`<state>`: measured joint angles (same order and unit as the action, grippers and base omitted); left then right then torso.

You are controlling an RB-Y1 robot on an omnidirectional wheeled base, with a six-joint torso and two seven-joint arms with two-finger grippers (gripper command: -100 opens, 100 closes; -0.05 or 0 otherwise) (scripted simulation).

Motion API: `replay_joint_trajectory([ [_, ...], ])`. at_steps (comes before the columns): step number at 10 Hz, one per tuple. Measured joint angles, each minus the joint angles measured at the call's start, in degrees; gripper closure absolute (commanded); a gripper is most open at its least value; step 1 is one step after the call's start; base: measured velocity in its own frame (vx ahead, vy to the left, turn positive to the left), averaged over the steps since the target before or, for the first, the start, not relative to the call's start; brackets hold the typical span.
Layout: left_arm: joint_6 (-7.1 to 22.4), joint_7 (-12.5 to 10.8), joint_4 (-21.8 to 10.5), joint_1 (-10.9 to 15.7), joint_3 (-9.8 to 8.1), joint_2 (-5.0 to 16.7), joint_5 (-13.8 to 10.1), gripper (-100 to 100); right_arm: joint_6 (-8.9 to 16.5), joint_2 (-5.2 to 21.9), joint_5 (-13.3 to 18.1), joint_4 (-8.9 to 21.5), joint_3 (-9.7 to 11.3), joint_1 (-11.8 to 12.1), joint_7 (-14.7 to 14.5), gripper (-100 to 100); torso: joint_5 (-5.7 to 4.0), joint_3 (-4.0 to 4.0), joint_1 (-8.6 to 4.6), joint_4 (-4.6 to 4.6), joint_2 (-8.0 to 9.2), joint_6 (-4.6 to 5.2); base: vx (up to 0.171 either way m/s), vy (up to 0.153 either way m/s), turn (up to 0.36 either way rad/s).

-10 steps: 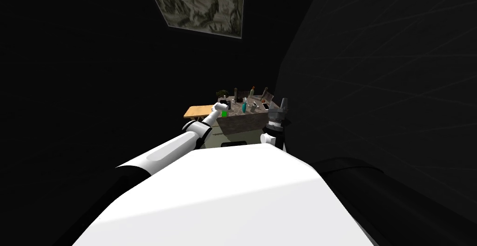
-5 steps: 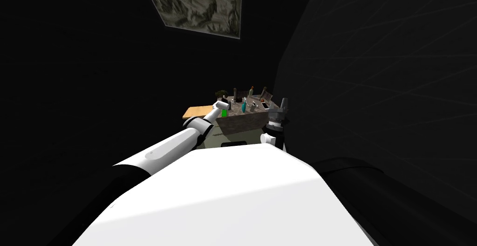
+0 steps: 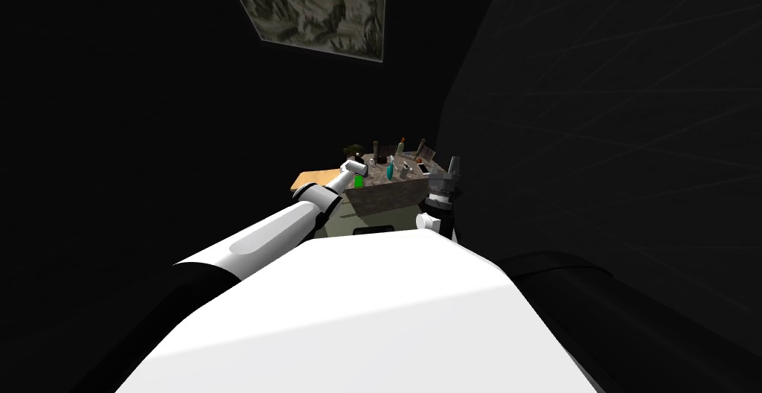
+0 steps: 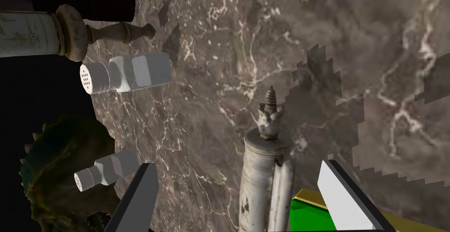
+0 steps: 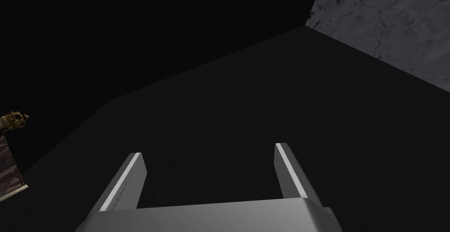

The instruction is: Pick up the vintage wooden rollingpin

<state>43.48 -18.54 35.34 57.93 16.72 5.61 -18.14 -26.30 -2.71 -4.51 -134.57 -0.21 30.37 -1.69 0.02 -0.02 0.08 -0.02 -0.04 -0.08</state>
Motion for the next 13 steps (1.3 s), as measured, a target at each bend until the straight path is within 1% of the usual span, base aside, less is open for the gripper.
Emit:
replay_joint_trajectory([
  [1,0.15,0.09,-1.57,0.74,0.09,-0.11,-0.22,-100,0.00,0.00,0.00,0.00,0.00,0.00,0.00,0,0.00,0.00,0.00,0.00,0.00,0.01,0.020,0.037,-0.063],
  [4,2.98,-0.18,-4.57,2.09,0.60,-0.03,-0.57,-100,0.00,0.00,0.00,0.00,0.00,0.00,0.00,0,0.03,-0.06,0.15,-0.03,-0.11,-0.01,0.038,0.050,-0.049],
  [5,3.70,-0.11,-5.36,2.38,0.65,0.09,-0.76,-100,0.00,0.00,0.00,0.00,0.00,0.00,0.00,0,0.03,-0.07,0.12,-0.03,-0.12,-0.01,0.032,0.032,-0.033],
  [6,4.62,-0.33,-4.91,1.97,0.85,0.24,-0.61,-100,0.00,0.00,0.00,0.00,0.00,0.00,0.00,0,0.02,-0.06,0.08,-0.03,-0.10,-0.01,0.023,0.018,-0.015],
  [7,4.27,-0.13,-6.65,2.77,0.74,-0.05,-0.90,-100,0.00,0.00,0.00,0.00,0.00,0.00,0.00,0,0.00,-0.09,0.06,-0.07,-0.12,-0.05,0.007,0.005,-0.002],
  [8,4.06,-0.03,-6.93,2.87,0.72,-0.09,-0.95,0,0.00,0.00,0.00,0.00,0.00,0.00,0.00,0,0.00,-0.10,0.04,-0.08,-0.13,-0.06,0.000,0.000,0.000],
  [9,4.08,-0.04,-6.90,2.86,0.72,-0.09,-0.95,-100,0.00,0.00,0.00,0.00,0.00,0.00,0.00,0,0.00,-0.10,0.03,-0.07,-0.12,-0.06,0.046,-0.028,-0.029],
  [10,3.75,-0.15,-5.89,1.54,0.69,-0.03,-0.32,-100,0.00,0.00,0.00,0.00,0.00,0.00,0.00,0,-0.02,-0.18,-0.04,-0.13,-0.25,-0.07,0.067,-0.037,-0.013],
  [11,2.89,0.15,-6.47,1.17,0.44,-0.05,-0.14,-100,0.00,0.00,0.00,0.00,0.00,0.01,0.00,0,-0.03,-0.24,-0.08,-0.15,-0.35,-0.07,0.028,-0.014,0.002],
  [12,2.66,0.26,-6.59,1.16,0.40,-0.05,-0.14,100,0.00,0.00,0.00,0.00,0.00,0.00,0.00,0,-0.02,-0.21,-0.02,-0.14,-0.28,-0.07,0.000,0.000,0.000],
  [13,2.69,0.25,-6.59,1.15,0.41,-0.06,-0.15,100,0.00,0.00,0.00,0.00,0.00,0.00,0.00,0,-0.01,-0.16,0.02,-0.11,-0.21,-0.07,0.000,0.000,0.000],
])
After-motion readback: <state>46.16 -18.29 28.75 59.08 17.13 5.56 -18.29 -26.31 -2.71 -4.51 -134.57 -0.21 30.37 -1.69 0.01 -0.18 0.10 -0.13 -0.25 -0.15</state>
